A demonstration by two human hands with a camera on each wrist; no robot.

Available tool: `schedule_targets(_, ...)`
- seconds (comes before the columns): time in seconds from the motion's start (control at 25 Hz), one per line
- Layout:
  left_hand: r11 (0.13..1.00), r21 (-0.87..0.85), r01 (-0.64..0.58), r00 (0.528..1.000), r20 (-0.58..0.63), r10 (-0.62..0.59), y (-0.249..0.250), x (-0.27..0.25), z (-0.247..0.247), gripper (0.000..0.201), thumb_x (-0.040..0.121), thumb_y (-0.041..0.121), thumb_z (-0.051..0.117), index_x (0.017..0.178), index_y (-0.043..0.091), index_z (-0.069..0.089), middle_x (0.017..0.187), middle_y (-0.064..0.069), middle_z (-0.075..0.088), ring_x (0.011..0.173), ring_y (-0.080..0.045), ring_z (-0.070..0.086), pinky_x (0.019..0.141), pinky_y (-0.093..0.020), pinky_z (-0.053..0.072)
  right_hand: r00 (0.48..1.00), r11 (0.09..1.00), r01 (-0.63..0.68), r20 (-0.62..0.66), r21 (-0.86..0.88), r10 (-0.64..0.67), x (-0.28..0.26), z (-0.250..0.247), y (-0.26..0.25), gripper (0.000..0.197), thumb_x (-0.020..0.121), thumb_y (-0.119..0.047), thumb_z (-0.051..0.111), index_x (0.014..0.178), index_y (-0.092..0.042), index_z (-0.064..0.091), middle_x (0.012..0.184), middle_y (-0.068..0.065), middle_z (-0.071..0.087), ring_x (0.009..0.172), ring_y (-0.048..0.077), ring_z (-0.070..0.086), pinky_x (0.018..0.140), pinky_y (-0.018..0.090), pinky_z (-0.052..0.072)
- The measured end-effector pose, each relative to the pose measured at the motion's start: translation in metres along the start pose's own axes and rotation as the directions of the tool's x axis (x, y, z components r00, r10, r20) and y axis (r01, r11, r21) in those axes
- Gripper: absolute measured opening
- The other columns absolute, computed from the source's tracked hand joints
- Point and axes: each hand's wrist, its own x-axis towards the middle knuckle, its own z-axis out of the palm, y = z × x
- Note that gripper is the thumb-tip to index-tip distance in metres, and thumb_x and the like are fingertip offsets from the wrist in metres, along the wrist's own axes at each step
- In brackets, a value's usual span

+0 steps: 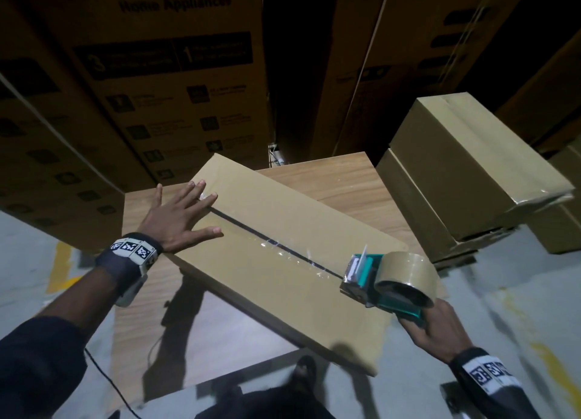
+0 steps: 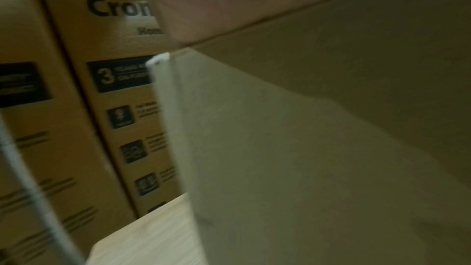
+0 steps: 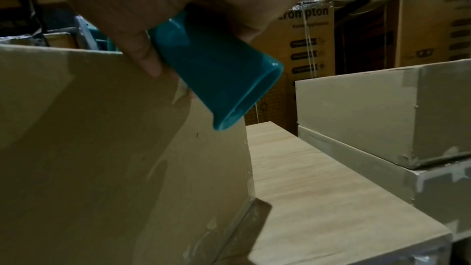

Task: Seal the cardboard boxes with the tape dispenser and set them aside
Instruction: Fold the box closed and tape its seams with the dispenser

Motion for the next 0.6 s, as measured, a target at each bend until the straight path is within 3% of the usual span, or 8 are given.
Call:
schedule_targets(0.16,0.993,-0.010,-0.117,0.990,0.081,0.118,0.054,-0.008,-0.001,0.108,0.073,0.100,0.002,0.161,0.037,-0.007,0.169,0.004,-0.013,0.157,-0.020,-0.007,0.118,-0.066,-0.019,0.998,0.999,-0.013,0.064,0.043,0.010,0.002,0.009,0.004,0.029,0.082,-0.041,0.055,0.085,-0.015,0.067,0.072,0.000,0.064,0.059,0.016,0.062,0.048,0.031,0.051)
schedule_targets(0.28,0.971,-0.031,-0.238,0.963,0.126,0.240,0.107,-0.017,0.004,0.110,0.079,0.098,0.010,0.161,0.030,-0.015,0.168,0.004,-0.021,0.156,-0.018,-0.016,0.120,-0.061,-0.019,0.997,0.999,-0.027,0.070,0.041,0.024,0.004,0.014,0.000,0.029,0.082,-0.039,0.053,0.084,-0.014,0.069,0.073,0.002,0.066,0.062,0.018,0.064,0.049,0.032,0.051)
schedule_targets(0.44,0.934,-0.096,-0.343,0.925,0.136,0.354,0.160,-0.028,0.016,0.112,0.084,0.095,0.021,0.161,0.023,-0.017,0.168,0.003,-0.023,0.155,-0.016,-0.021,0.124,-0.054,-0.014,0.998,0.999,0.043,0.048,0.007,-0.043,0.027,0.023,-0.035,0.022,0.076,-0.030,0.052,0.075,-0.013,0.067,0.068,0.005,0.064,0.053,0.021,0.062,0.047,0.015,0.034)
schedule_targets(0.52,0.925,-0.139,-0.354,0.922,0.112,0.370,0.181,-0.033,0.020,0.114,0.083,0.096,0.023,0.162,0.024,-0.015,0.168,0.004,-0.020,0.156,-0.015,-0.020,0.126,-0.050,-0.012,0.995,0.996,0.080,0.049,0.043,-0.083,0.043,0.037,-0.058,0.011,0.071,-0.022,0.058,0.076,-0.014,0.064,0.069,0.005,0.063,0.054,0.022,0.062,0.047,0.020,0.039)
schedule_targets(0.6,0.929,-0.190,-0.319,0.939,0.069,0.336,0.193,-0.036,0.023,0.113,0.080,0.098,0.026,0.164,0.029,-0.008,0.171,0.003,-0.011,0.157,-0.014,-0.013,0.126,-0.048,-0.012,0.995,0.993,0.080,0.047,0.092,-0.085,0.058,0.055,-0.078,0.016,0.072,-0.023,0.059,0.084,-0.013,0.063,0.074,0.006,0.064,0.059,0.023,0.064,0.049,0.027,0.048)
